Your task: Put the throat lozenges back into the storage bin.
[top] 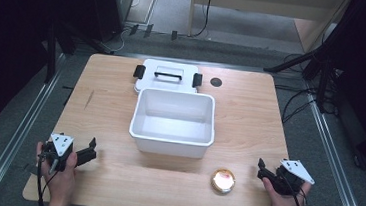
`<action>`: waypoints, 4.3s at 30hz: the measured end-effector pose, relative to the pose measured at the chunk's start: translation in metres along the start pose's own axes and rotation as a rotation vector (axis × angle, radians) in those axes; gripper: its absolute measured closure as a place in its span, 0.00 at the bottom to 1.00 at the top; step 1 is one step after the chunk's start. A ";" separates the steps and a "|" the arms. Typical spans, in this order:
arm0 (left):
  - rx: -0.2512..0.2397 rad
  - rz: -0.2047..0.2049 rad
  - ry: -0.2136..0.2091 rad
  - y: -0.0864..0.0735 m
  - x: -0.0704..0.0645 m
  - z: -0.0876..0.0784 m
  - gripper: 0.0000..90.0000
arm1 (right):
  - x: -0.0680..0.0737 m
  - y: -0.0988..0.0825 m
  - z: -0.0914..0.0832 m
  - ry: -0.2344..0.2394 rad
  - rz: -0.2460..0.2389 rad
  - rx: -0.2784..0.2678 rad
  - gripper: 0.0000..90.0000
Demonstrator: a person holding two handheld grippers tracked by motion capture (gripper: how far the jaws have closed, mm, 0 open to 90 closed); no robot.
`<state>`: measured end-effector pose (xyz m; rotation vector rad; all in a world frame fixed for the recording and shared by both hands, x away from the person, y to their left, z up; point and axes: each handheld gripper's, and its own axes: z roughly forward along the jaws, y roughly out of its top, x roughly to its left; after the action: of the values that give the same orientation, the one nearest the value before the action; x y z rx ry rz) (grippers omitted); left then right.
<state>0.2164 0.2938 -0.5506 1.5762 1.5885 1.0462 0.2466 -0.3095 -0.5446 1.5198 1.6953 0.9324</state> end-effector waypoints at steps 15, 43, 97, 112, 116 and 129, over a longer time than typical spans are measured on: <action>0.009 -0.004 -0.029 0.000 0.002 0.001 0.00 | 0.015 0.023 -0.018 0.020 -0.117 0.040 0.29; 0.028 0.005 -0.047 0.000 0.005 0.001 0.00 | 0.069 0.079 -0.016 0.328 -0.589 0.561 0.26; 0.045 0.012 -0.076 0.000 0.005 0.002 0.00 | 0.150 0.062 0.007 0.609 -1.084 0.801 0.24; 0.051 0.007 -0.081 0.000 0.005 0.002 0.00 | 0.151 0.061 0.008 0.601 -1.073 0.829 0.25; 0.053 0.009 -0.082 0.000 0.005 0.002 0.00 | 0.149 0.065 0.007 0.618 -1.065 0.834 0.25; 0.050 0.011 -0.080 0.000 0.005 0.002 0.00 | 0.140 0.088 -0.005 0.645 -1.083 0.789 0.25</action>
<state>0.2180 0.2987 -0.5513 1.6407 1.5645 0.9438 0.2736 -0.1644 -0.4692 0.3835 3.0713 0.1112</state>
